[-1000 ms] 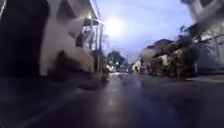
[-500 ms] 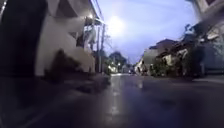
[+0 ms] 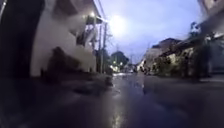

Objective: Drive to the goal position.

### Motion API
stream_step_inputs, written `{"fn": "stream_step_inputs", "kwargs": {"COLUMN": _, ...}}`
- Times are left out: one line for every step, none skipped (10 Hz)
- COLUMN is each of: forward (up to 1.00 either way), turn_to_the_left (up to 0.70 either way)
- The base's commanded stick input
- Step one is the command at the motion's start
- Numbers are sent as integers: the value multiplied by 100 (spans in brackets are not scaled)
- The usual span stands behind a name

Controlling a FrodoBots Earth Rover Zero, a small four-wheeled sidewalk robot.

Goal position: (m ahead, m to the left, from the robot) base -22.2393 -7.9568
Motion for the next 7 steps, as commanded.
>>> {"fn": "stream_step_inputs", "kwargs": {"forward": 70, "turn_to_the_left": -18}}
{"fn": "stream_step_inputs", "kwargs": {"forward": 70, "turn_to_the_left": -18}}
{"fn": "stream_step_inputs", "kwargs": {"forward": 70, "turn_to_the_left": -29}}
{"fn": "stream_step_inputs", "kwargs": {"forward": 9, "turn_to_the_left": -65}}
{"fn": "stream_step_inputs", "kwargs": {"forward": 0, "turn_to_the_left": -70}}
{"fn": "stream_step_inputs", "kwargs": {"forward": 0, "turn_to_the_left": -70}}
{"fn": "stream_step_inputs", "kwargs": {"forward": 0, "turn_to_the_left": -70}}
